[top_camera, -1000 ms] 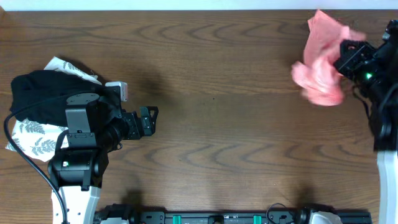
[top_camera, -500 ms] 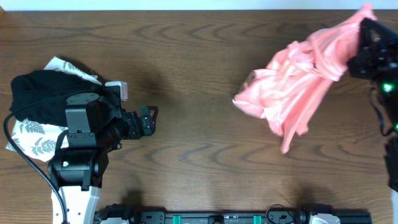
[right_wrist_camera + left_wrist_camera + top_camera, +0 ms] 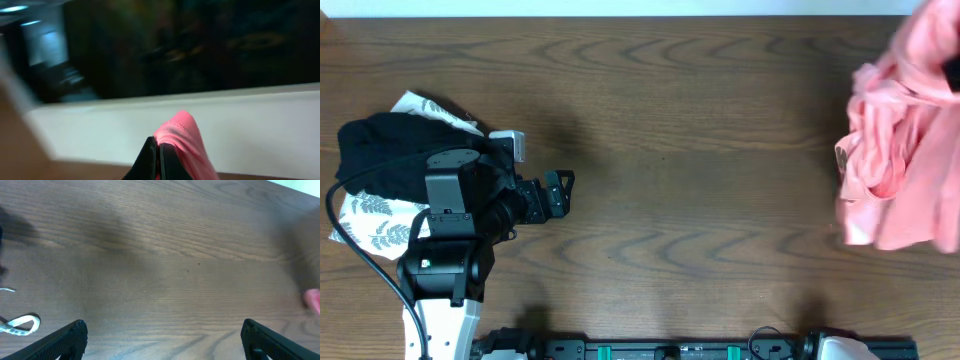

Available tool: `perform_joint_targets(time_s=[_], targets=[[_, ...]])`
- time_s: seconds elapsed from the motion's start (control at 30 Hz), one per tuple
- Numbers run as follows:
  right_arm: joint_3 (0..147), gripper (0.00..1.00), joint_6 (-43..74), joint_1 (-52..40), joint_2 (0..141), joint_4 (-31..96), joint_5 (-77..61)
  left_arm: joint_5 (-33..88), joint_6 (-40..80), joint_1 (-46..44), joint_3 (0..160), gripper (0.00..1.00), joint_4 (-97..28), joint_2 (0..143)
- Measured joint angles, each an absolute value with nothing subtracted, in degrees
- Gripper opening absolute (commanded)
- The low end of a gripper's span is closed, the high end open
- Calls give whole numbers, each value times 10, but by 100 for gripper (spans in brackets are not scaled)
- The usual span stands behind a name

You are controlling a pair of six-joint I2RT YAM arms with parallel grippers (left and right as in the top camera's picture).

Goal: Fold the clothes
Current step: 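Lift the pink shirt with the right gripper and drag it toward center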

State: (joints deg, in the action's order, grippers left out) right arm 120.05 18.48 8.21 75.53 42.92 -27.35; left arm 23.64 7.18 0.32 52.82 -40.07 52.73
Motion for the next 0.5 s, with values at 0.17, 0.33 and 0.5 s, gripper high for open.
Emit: perform_joint_targets(time_s=[0.17, 0.33, 0.5], targets=[[1206, 1, 203, 78, 849, 446, -389, 237, 72, 3, 528, 98, -401, 527], [1205, 3, 201, 32, 951, 456, -425, 236, 72, 3, 528, 98, -392, 527], [1203, 6, 172, -33, 1018, 459, -416, 236, 72, 3, 528, 98, -387, 527]])
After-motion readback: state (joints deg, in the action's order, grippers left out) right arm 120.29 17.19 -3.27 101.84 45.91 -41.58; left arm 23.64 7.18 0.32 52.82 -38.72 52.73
